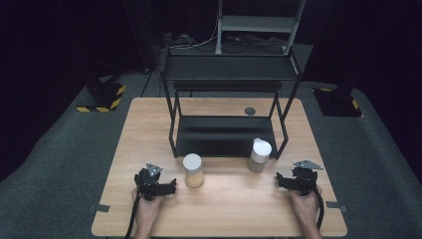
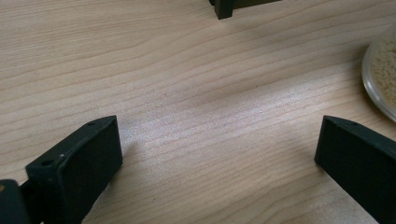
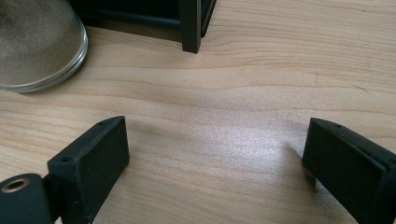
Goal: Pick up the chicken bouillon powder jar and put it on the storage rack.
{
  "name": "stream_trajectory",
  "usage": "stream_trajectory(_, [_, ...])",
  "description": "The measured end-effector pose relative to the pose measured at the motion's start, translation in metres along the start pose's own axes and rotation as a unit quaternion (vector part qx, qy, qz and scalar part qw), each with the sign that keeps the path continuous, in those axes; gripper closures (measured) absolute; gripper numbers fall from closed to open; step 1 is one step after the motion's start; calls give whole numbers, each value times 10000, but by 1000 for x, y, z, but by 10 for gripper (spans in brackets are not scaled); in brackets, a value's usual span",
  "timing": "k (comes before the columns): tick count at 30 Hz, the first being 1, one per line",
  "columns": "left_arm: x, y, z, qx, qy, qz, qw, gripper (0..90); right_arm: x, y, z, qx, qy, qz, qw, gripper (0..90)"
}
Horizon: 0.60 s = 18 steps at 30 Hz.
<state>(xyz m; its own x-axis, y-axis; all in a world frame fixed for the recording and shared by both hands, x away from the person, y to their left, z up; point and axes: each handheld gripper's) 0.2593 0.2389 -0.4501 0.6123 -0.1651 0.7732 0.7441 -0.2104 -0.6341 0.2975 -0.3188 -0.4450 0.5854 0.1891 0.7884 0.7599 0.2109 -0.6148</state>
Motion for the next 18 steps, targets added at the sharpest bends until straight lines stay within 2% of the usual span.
stream_trajectory(9, [0, -1, 3, -73, 64, -3, 10000, 13, 0, 0, 0, 0, 0, -1, 10000, 63])
stream_trajectory(18, [5, -7, 4, -309, 348, 180, 9988, 1, 0, 0, 0, 0, 0, 0, 10000, 63])
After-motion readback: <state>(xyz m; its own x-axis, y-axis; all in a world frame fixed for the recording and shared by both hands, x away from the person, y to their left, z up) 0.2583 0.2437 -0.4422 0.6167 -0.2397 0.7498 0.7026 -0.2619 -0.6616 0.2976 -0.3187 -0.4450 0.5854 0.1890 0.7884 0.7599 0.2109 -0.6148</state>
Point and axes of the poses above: each handheld gripper's, and its own axes: y roughly forward along the jaws, x roughly out of its top, z roughly to its left, and after that the axes turned 5 degrees about -z, right-handed
